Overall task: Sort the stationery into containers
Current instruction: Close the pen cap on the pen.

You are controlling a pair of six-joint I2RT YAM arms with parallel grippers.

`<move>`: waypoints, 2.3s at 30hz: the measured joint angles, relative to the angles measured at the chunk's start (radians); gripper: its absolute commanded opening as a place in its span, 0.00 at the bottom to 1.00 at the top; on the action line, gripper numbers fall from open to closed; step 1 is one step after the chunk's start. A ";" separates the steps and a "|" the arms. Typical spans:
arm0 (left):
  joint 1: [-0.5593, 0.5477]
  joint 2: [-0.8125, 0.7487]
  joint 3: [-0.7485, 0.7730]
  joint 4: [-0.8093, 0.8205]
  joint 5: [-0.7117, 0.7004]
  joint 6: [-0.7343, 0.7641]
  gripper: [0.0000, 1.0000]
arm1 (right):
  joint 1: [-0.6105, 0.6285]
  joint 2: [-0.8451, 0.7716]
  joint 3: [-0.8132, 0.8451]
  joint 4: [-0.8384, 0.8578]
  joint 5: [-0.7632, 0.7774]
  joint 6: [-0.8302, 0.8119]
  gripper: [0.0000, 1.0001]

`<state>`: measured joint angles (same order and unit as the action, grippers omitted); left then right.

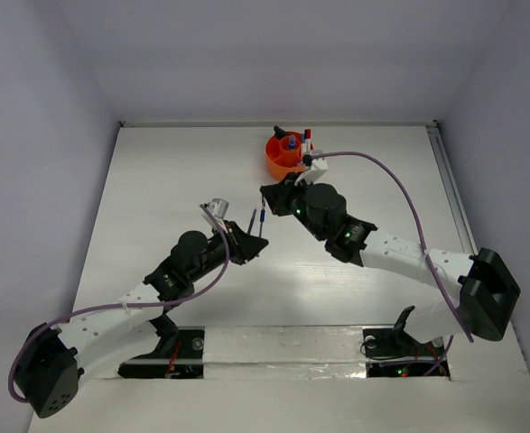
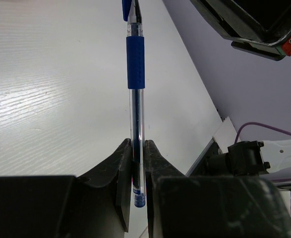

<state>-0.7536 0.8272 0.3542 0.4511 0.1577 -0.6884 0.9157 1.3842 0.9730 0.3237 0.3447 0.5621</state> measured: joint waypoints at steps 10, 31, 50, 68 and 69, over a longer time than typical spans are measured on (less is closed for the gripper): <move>0.000 0.000 0.000 0.000 0.002 0.000 0.00 | 0.000 0.000 0.006 -0.003 0.003 -0.027 0.00; 0.000 0.014 0.000 0.024 0.002 0.000 0.00 | -0.021 0.000 0.019 -0.024 -0.003 -0.041 0.00; 0.000 0.036 0.000 0.034 0.008 -0.001 0.00 | -0.026 0.013 0.019 -0.024 -0.050 -0.018 0.00; 0.000 0.010 0.000 0.038 0.001 -0.001 0.00 | -0.026 0.013 0.036 -0.024 -0.050 -0.019 0.00; 0.000 0.006 0.000 0.037 -0.002 -0.001 0.00 | -0.026 0.013 0.036 -0.024 -0.050 -0.019 0.00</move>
<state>-0.7532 0.8337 0.3542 0.4881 0.1558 -0.6891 0.8902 1.3975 1.0092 0.2996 0.2943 0.5434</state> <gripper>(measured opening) 0.076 0.078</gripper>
